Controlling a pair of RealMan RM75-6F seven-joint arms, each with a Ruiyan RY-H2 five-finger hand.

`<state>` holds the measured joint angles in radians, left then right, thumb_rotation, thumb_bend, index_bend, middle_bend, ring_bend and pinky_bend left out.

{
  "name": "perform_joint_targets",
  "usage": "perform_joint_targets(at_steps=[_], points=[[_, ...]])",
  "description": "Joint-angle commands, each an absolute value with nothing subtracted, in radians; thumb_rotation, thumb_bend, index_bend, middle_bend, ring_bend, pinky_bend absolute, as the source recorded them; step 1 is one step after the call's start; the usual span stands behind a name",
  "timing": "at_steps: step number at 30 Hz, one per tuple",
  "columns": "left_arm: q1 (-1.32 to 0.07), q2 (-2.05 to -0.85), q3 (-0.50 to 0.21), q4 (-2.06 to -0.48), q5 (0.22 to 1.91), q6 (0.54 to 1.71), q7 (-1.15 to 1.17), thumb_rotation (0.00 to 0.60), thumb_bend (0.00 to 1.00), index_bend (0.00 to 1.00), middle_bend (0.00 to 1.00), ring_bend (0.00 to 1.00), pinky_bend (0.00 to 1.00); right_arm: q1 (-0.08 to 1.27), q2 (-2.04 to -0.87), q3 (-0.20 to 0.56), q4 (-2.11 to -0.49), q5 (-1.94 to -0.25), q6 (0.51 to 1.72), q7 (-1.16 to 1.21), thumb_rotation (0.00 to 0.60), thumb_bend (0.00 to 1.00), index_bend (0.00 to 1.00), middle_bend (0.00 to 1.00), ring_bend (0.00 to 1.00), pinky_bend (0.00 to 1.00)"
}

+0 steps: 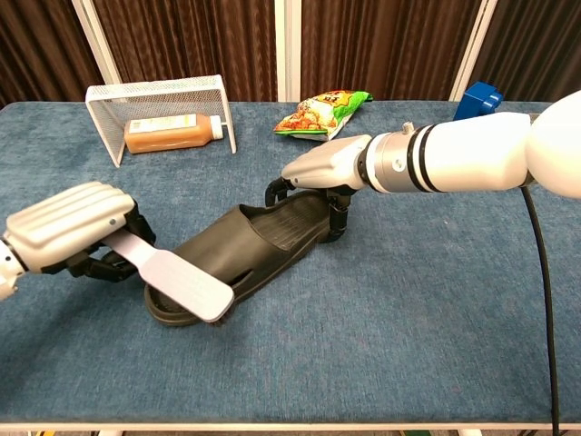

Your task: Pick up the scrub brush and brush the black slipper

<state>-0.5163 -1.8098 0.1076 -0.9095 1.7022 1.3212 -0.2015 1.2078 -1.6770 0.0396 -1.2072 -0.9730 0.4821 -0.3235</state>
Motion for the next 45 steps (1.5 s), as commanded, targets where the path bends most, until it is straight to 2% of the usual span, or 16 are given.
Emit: perform_joint_targets(at_steps=[1, 6, 11, 15, 21, 28, 31, 32, 34, 36, 38, 43, 45], points=[[-0.526, -1.795, 0.072, -0.940, 1.683, 1.324, -0.199, 0.600, 0.67, 1.00, 1.00, 1.00, 1.00, 1.208, -1.677, 0.040, -1.207, -0.973, 0.482, -0.322, 0.600, 0.29, 0.23, 0.26, 0.12, 0.14], [-0.559, -1.821, -0.013, -0.934, 1.593, 1.244, -0.201, 0.600, 0.67, 1.00, 1.00, 1.00, 1.00, 1.209, -1.677, 0.040, -1.206, -0.972, 0.482, -0.322, 0.600, 0.29, 0.23, 0.27, 0.12, 0.14], [-0.577, -1.878, -0.048, -0.869, 1.547, 1.195, -0.172, 0.600, 0.67, 1.00, 1.00, 1.00, 1.00, 1.212, -1.680, 0.038, -1.200, -0.970, 0.479, -0.323, 0.600, 0.29, 0.23, 0.27, 0.12, 0.14], [-0.572, -1.892, -0.015, -0.841, 1.563, 1.180, -0.157, 0.600, 0.67, 1.00, 1.00, 1.00, 1.00, 1.212, -1.682, 0.036, -1.198, -0.969, 0.479, -0.324, 0.600, 0.29, 0.23, 0.27, 0.12, 0.14], [-0.543, -1.872, 0.056, -0.856, 1.623, 1.219, -0.151, 0.600, 0.67, 1.00, 1.00, 1.00, 1.00, 1.213, -1.686, 0.038, -1.193, -0.965, 0.481, -0.323, 0.600, 0.29, 0.23, 0.27, 0.12, 0.14], [-0.511, -1.823, 0.109, -0.926, 1.679, 1.281, -0.132, 0.600, 0.67, 1.00, 1.00, 1.00, 1.00, 1.214, -1.692, 0.038, -1.191, -0.965, 0.484, -0.326, 0.600, 0.29, 0.23, 0.27, 0.12, 0.14], [-0.496, -1.783, 0.107, -0.980, 1.684, 1.322, -0.145, 0.600, 0.67, 1.00, 1.00, 1.00, 1.00, 1.213, -1.688, 0.041, -1.196, -0.966, 0.486, -0.322, 0.600, 0.29, 0.22, 0.25, 0.11, 0.13], [-0.489, -1.765, 0.100, -1.004, 1.677, 1.334, -0.157, 0.600, 0.67, 1.00, 1.00, 1.00, 1.00, 1.213, -1.684, 0.042, -1.201, -0.966, 0.487, -0.322, 0.600, 0.28, 0.21, 0.24, 0.11, 0.13], [-0.478, -1.739, 0.083, -1.035, 1.653, 1.342, -0.180, 0.600, 0.67, 1.00, 1.00, 1.00, 1.00, 1.213, -1.674, 0.041, -1.213, -0.962, 0.483, -0.320, 0.600, 0.20, 0.12, 0.18, 0.06, 0.08], [-0.468, -1.716, 0.055, -1.059, 1.612, 1.336, -0.204, 0.600, 0.67, 1.00, 1.00, 1.00, 1.00, 1.213, -1.660, 0.039, -1.232, -0.955, 0.479, -0.319, 0.600, 0.06, 0.01, 0.06, 0.00, 0.02], [-0.462, -1.706, 0.020, -1.062, 1.563, 1.320, -0.217, 0.600, 0.67, 1.00, 1.00, 1.00, 1.00, 1.212, -1.643, 0.038, -1.255, -0.942, 0.479, -0.318, 0.600, 0.01, 0.00, 0.01, 0.00, 0.00], [-0.466, -1.715, -0.064, -1.018, 1.420, 1.213, -0.199, 0.600, 0.65, 1.00, 1.00, 0.99, 1.00, 1.195, -1.590, 0.034, -1.327, -0.934, 0.525, -0.322, 0.600, 0.00, 0.00, 0.00, 0.00, 0.00], [-0.470, -1.723, -0.084, -0.996, 1.377, 1.168, -0.176, 0.600, 0.63, 0.95, 0.97, 0.94, 0.98, 1.177, -1.555, 0.038, -1.366, -0.942, 0.560, -0.316, 0.600, 0.00, 0.00, 0.00, 0.00, 0.00]])
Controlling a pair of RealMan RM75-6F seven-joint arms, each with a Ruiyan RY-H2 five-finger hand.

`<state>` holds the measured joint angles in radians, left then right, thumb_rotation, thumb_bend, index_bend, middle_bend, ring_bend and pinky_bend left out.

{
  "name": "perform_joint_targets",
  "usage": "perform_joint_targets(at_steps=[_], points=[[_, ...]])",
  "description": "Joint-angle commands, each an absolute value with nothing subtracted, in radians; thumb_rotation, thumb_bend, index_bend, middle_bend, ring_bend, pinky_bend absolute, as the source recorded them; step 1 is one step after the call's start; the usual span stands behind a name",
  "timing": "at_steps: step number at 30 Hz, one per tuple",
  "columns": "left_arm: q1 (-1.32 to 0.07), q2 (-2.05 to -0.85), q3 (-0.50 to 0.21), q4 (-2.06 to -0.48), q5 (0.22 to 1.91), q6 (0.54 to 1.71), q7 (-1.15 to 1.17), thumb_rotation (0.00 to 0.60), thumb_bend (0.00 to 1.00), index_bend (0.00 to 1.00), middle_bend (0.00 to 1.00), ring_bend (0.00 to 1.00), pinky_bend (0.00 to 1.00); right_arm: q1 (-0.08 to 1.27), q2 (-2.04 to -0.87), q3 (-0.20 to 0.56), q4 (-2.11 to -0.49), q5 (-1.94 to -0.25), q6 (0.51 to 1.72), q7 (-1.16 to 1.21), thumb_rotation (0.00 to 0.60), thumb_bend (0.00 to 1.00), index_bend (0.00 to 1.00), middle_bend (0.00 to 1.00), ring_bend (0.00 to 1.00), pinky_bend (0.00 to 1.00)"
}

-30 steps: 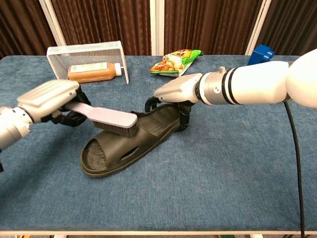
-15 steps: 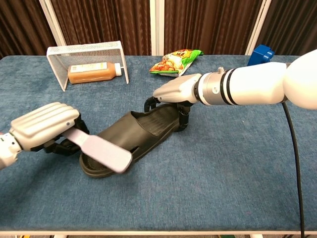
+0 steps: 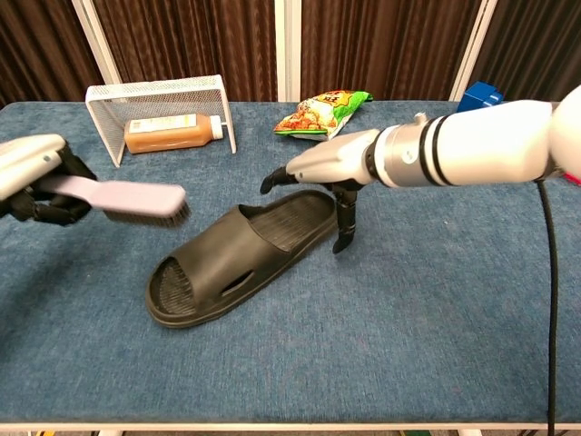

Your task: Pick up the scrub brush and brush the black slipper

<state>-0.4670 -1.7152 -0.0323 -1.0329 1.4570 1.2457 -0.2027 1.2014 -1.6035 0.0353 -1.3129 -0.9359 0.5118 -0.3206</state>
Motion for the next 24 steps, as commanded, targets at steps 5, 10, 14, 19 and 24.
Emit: perform_joint_targets(at_steps=[5, 10, 14, 19, 24], points=[[-0.481, -1.725, -0.116, -0.979, 1.288, 1.075, -0.072, 0.388, 0.54, 0.68, 0.74, 0.71, 0.86, 1.103, -1.401, 0.045, -1.505, -0.998, 0.678, -0.287, 0.600, 0.00, 0.00, 0.00, 0.00, 0.00], [-0.476, -1.710, -0.128, -1.020, 1.264, 1.072, -0.005, 0.226, 0.46, 0.46, 0.55, 0.51, 0.75, 1.010, -1.239, 0.041, -1.615, -1.078, 0.772, -0.216, 0.600, 0.00, 0.00, 0.00, 0.00, 0.00], [-0.475, -1.672, -0.117, -1.095, 1.244, 1.038, 0.063, 0.184, 0.29, 0.28, 0.34, 0.32, 0.52, 0.939, -1.140, 0.032, -1.667, -1.149, 0.825, -0.139, 0.600, 0.00, 0.00, 0.00, 0.00, 0.00], [-0.472, -1.628, -0.101, -1.185, 1.224, 1.015, 0.145, 0.184, 0.13, 0.19, 0.20, 0.19, 0.41, 0.853, -1.057, 0.007, -1.691, -1.234, 0.884, -0.059, 0.600, 0.00, 0.00, 0.00, 0.00, 0.00], [-0.471, -1.599, -0.097, -1.232, 1.198, 1.005, 0.214, 0.182, 0.02, 0.14, 0.10, 0.09, 0.31, 0.774, -1.019, -0.013, -1.675, -1.291, 0.927, 0.034, 0.600, 0.00, 0.00, 0.00, 0.00, 0.00]])
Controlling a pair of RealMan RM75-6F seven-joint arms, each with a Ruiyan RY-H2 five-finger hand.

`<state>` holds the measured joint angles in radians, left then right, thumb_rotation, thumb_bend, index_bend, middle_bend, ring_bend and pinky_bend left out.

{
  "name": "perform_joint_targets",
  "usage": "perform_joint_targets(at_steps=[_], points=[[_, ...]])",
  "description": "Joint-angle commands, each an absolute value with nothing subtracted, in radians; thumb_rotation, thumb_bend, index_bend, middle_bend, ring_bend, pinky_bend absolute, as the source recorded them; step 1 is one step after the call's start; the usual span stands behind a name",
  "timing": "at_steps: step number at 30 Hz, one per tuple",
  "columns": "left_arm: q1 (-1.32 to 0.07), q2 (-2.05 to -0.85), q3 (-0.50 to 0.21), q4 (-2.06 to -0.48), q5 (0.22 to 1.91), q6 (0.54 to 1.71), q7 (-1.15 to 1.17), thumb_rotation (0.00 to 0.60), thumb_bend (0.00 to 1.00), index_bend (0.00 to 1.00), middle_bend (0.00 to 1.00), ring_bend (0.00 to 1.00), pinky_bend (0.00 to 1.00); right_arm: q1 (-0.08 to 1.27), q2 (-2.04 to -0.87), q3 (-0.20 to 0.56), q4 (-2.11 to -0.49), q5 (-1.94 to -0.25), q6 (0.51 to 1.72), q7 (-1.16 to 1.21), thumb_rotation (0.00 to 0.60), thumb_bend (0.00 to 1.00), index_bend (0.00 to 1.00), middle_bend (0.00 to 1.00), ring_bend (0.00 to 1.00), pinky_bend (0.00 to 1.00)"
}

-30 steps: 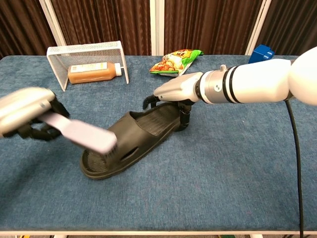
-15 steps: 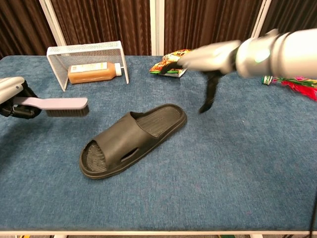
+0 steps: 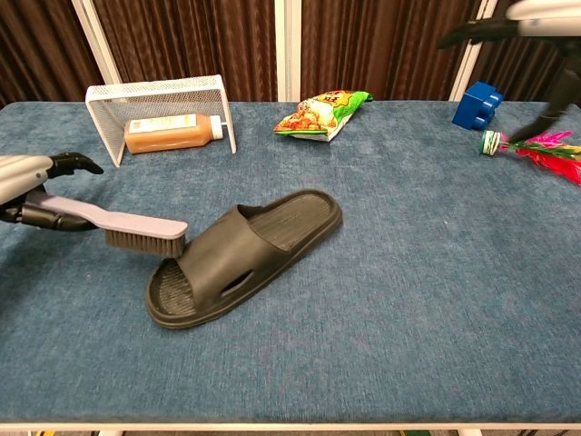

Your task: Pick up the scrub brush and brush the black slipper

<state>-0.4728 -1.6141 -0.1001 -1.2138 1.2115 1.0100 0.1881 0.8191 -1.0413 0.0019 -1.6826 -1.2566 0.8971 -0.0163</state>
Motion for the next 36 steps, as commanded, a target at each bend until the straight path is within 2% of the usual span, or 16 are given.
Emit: perform_joint_targets(at_steps=[1, 3, 7, 9, 11, 16, 19, 21, 23, 31, 36], points=[[-0.470, -1.597, -0.098, -1.236, 1.193, 1.009, 0.223, 0.182, 0.01, 0.14, 0.10, 0.09, 0.31, 0.760, -1.014, -0.017, -1.669, -1.301, 0.937, 0.050, 0.600, 0.00, 0.00, 0.00, 0.00, 0.00], [-0.473, -1.584, -0.095, -1.242, 1.177, 1.003, 0.271, 0.234, 0.00, 0.13, 0.10, 0.09, 0.31, 0.732, -1.004, -0.024, -1.658, -1.327, 0.954, 0.081, 0.600, 0.00, 0.00, 0.00, 0.00, 0.00], [-0.482, -1.541, -0.092, -1.295, 1.134, 0.973, 0.342, 0.401, 0.00, 0.13, 0.09, 0.08, 0.28, 0.696, -0.990, -0.028, -1.643, -1.367, 0.978, 0.127, 0.600, 0.00, 0.00, 0.00, 0.00, 0.00], [-0.488, -1.504, -0.085, -1.342, 1.110, 0.950, 0.380, 0.516, 0.00, 0.13, 0.09, 0.08, 0.28, 0.687, -0.983, -0.021, -1.640, -1.378, 0.984, 0.144, 0.600, 0.00, 0.00, 0.00, 0.00, 0.00], [-0.491, -1.461, -0.080, -1.402, 1.084, 0.933, 0.405, 0.590, 0.00, 0.13, 0.09, 0.08, 0.28, 0.675, -0.975, -0.015, -1.638, -1.383, 0.991, 0.156, 0.600, 0.00, 0.00, 0.00, 0.00, 0.00], [-0.452, -1.358, -0.086, -1.543, 1.083, 0.977, 0.334, 0.600, 0.00, 0.13, 0.09, 0.08, 0.28, 0.618, -0.947, -0.012, -1.640, -1.402, 1.052, 0.183, 0.600, 0.01, 0.00, 0.00, 0.00, 0.00], [-0.392, -1.298, -0.090, -1.591, 1.126, 1.075, 0.248, 0.600, 0.00, 0.15, 0.11, 0.10, 0.28, 0.552, -0.940, -0.015, -1.627, -1.414, 1.142, 0.186, 0.600, 0.09, 0.00, 0.01, 0.00, 0.00], [-0.347, -1.262, -0.083, -1.597, 1.162, 1.151, 0.205, 0.600, 0.00, 0.16, 0.12, 0.11, 0.28, 0.499, -0.940, -0.019, -1.620, -1.412, 1.205, 0.182, 0.600, 0.18, 0.01, 0.06, 0.00, 0.00], [-0.299, -1.240, -0.074, -1.587, 1.199, 1.232, 0.165, 0.600, 0.00, 0.16, 0.12, 0.11, 0.28, 0.446, -0.940, -0.028, -1.618, -1.409, 1.259, 0.192, 0.600, 0.22, 0.01, 0.07, 0.00, 0.00], [-0.139, -1.222, -0.006, -1.526, 1.295, 1.459, 0.138, 0.600, 0.00, 0.16, 0.12, 0.11, 0.25, 0.271, -0.986, -0.071, -1.581, -1.453, 1.431, 0.197, 0.600, 0.22, 0.01, 0.04, 0.00, 0.00], [-0.060, -1.240, 0.015, -1.530, 1.331, 1.566, 0.121, 0.600, 0.00, 0.16, 0.12, 0.11, 0.25, 0.208, -1.007, -0.086, -1.575, -1.493, 1.490, 0.202, 0.600, 0.22, 0.00, 0.03, 0.00, 0.00]])
